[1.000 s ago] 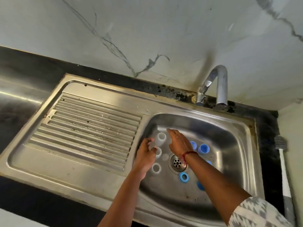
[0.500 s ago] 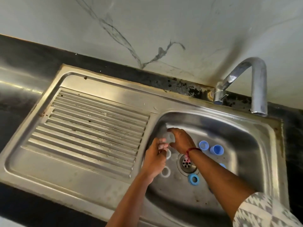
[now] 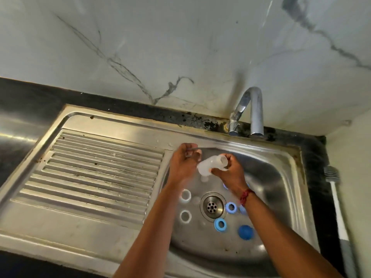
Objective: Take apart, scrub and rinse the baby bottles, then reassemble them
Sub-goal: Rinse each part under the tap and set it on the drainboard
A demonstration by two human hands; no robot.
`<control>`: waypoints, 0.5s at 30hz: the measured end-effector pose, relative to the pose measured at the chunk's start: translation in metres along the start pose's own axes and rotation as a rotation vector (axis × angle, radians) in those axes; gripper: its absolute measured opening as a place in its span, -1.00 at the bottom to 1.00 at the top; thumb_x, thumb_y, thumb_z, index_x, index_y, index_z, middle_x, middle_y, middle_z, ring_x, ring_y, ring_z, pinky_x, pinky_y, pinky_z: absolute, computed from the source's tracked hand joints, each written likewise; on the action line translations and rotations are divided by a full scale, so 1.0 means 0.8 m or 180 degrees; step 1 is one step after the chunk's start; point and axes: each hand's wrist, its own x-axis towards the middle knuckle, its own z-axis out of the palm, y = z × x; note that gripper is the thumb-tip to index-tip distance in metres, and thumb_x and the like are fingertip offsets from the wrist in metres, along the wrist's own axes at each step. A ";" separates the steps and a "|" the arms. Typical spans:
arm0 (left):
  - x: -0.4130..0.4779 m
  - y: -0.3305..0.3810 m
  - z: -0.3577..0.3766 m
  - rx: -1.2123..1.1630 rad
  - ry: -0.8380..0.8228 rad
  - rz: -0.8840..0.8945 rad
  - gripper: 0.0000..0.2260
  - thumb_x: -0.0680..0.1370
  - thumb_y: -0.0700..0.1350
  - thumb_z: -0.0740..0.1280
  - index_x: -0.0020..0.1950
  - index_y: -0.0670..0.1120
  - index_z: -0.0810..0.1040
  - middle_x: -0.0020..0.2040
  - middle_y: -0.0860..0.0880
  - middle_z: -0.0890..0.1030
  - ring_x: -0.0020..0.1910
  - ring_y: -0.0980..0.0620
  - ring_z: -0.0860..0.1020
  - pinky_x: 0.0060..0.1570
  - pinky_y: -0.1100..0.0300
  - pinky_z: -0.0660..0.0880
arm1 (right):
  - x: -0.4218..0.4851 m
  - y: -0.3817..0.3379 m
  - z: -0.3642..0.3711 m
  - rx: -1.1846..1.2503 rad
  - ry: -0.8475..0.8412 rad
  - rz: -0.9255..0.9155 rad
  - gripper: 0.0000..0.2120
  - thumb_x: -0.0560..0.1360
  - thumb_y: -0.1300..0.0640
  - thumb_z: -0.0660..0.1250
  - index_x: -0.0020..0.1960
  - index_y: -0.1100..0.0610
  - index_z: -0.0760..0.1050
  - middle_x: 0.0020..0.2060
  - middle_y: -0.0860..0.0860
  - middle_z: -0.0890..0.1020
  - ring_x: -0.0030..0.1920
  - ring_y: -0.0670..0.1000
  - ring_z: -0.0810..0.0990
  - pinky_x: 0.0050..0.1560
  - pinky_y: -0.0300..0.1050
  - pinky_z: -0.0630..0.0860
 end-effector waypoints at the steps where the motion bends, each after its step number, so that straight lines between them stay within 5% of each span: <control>1: 0.006 0.007 0.007 0.0017 0.0004 -0.0031 -0.88 0.50 -0.14 0.40 0.00 0.04 0.58 -0.12 -0.05 0.69 -0.05 -0.12 0.67 0.03 -0.11 0.59 | -0.003 -0.005 -0.007 0.0178 0.0022 0.0007 -0.50 0.30 0.38 0.56 0.08 0.00 0.46 0.05 0.05 0.62 0.04 0.05 0.58 -0.05 -0.25 0.52; 3: 0.015 0.020 0.023 -0.0013 0.0072 -0.0113 -0.94 0.47 -0.11 0.40 -0.11 0.05 0.62 -0.18 -0.05 0.69 -0.13 -0.15 0.66 -0.02 -0.08 0.57 | -0.010 -0.016 -0.023 0.0453 0.0054 -0.0017 -0.49 0.33 0.40 0.54 0.10 -0.03 0.47 0.10 0.08 0.62 0.07 0.07 0.59 0.07 -0.06 0.57; 7: 0.034 0.024 0.057 0.0105 0.0239 -0.0195 -0.92 0.36 0.01 0.40 -0.33 0.13 0.66 -0.35 0.01 0.64 -0.24 -0.06 0.59 -0.01 -0.13 0.58 | -0.022 -0.028 -0.046 0.0593 0.0137 -0.0130 -0.48 0.37 0.40 0.50 0.16 -0.07 0.48 0.12 0.01 0.62 0.09 0.02 0.59 0.04 -0.19 0.54; 15: 0.047 0.045 0.121 0.0972 0.0095 0.0162 -0.86 0.48 -0.03 0.47 -0.21 -0.08 0.68 -0.29 -0.01 0.65 -0.27 0.06 0.55 -0.11 0.21 0.49 | -0.018 -0.010 -0.062 0.0467 0.0358 -0.0040 -0.54 0.42 0.28 0.51 0.28 0.09 0.50 0.15 0.03 0.64 0.16 0.06 0.60 0.26 0.17 0.53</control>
